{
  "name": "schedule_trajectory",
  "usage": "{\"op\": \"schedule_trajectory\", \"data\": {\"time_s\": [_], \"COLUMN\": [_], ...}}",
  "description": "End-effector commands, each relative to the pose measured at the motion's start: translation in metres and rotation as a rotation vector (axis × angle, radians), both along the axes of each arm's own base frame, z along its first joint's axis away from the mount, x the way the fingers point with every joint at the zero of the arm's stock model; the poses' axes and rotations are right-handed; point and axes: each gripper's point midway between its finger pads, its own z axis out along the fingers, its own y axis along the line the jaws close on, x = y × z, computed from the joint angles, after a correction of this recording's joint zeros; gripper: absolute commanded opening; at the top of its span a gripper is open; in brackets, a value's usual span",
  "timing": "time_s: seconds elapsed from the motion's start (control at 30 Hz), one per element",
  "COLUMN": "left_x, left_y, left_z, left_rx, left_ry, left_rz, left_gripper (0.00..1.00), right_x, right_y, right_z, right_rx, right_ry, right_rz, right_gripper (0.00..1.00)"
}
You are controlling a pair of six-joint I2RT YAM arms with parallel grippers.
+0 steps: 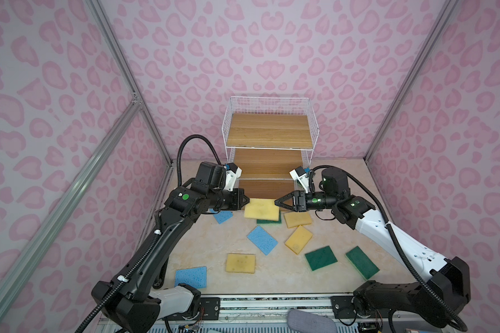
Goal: Arrange cleaning sponges on a shelf
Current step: Place the cleaning sponge at the shelf.
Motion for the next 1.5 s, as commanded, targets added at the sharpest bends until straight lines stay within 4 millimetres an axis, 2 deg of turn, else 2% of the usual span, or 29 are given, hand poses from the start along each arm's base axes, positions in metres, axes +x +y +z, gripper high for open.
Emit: {"op": "schedule_trajectory", "data": {"time_s": [0.0,0.2,0.43,0.57,0.7,0.73,0.83,0.93,1.0,1.13,1.2,1.37,1.47], "left_x": [-0.007,-0.009,-0.005,0.001,0.006,0.007,0.01,0.011,0.011,0.005,-0.001,-0.016,-0.021], "left_y": [-0.001,-0.002,-0.002,-0.001,-0.001,-0.001,0.003,0.008,0.015,0.047,0.063,0.089,0.094], "left_z": [0.007,0.007,0.008,0.01,0.013,0.014,0.023,0.038,0.052,0.083,0.09,0.079,0.066], "left_rx": [-0.011,-0.008,-0.002,0.01,0.011,0.012,0.016,0.007,0.006,0.03,0.043,0.067,0.062], "left_ry": [-0.015,-0.014,-0.022,-0.033,-0.038,-0.041,-0.071,-0.111,-0.154,-0.281,-0.322,-0.341,-0.336], "left_rz": [-0.034,-0.052,-0.048,-0.03,-0.017,-0.011,0.017,0.046,0.082,0.219,0.281,0.377,0.4], "left_gripper": [0.04,0.04,0.04,0.04,0.05,0.15,0.64,0.99,0.98,0.98,0.98,0.97,0.97], "right_x": [0.005,0.005,0.007,0.002,0.001,0.002,0.004,0.004,0.006,0.014,0.019,0.039,0.052], "right_y": [0.004,0.008,0.01,0.009,0.007,0.006,0.006,0.004,0.002,-0.007,-0.012,-0.022,-0.018], "right_z": [0.008,0.008,0.004,0.008,0.012,0.015,0.025,0.039,0.048,0.073,0.09,0.142,0.163], "right_rx": [0.028,0.027,0.024,0.028,0.037,0.043,0.053,0.049,0.038,0.01,0.008,0.022,0.024], "right_ry": [-0.024,-0.028,-0.013,-0.021,-0.026,-0.027,-0.032,-0.052,-0.062,-0.099,-0.127,-0.207,-0.25], "right_rz": [-0.007,-0.007,0.001,0.004,-0.008,-0.013,-0.041,-0.071,-0.104,-0.215,-0.279,-0.451,-0.529], "right_gripper": [0.54,0.52,0.2,0.15,0.05,0.02,0.0,0.0,0.0,0.0,0.0,0.0,0.0]}}
